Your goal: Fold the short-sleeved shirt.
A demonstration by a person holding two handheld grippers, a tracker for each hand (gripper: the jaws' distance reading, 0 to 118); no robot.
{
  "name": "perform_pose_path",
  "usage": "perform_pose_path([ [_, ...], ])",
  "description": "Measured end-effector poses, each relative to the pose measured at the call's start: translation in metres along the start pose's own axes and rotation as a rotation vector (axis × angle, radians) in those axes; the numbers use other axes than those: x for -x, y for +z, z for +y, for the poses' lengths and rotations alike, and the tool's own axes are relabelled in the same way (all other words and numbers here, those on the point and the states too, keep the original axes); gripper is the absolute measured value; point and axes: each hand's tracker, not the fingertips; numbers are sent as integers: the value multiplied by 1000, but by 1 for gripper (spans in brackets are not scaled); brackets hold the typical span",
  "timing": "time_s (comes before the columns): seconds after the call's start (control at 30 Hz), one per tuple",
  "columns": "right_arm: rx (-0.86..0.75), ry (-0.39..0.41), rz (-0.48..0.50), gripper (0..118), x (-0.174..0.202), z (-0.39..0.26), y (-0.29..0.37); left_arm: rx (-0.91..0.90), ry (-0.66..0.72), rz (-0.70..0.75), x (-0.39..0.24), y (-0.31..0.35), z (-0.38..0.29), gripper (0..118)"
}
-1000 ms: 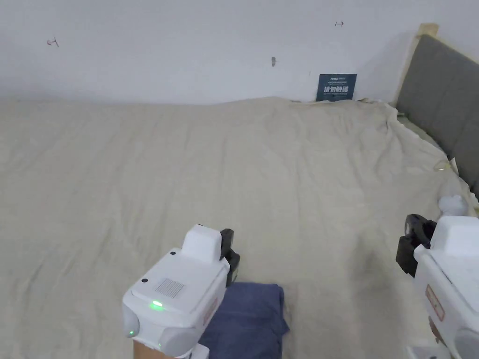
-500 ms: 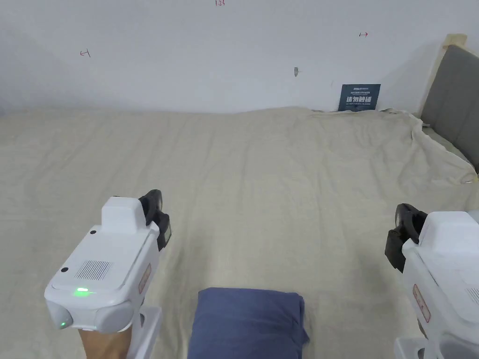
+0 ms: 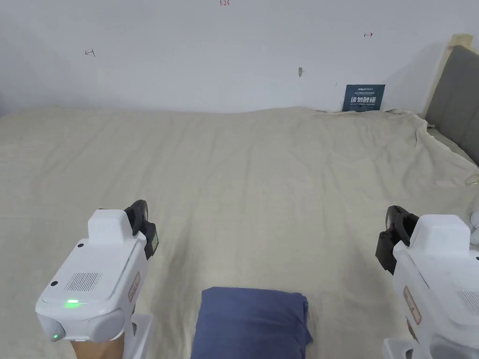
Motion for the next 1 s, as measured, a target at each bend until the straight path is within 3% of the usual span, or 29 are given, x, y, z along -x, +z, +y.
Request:
perform_pose_path([
  [0.43, 191, -52, 216, 0, 81, -92, -30, 50, 53, -9, 18, 13, -14, 0],
  [0.63, 282, -18, 261, 0, 116, -135, -38, 91, 80, -4, 29, 17, -29, 0],
  [1.0, 405, 10, 300, 0, 119, -211, -62, 189, 99, -47, 27, 17, -64, 0],
])
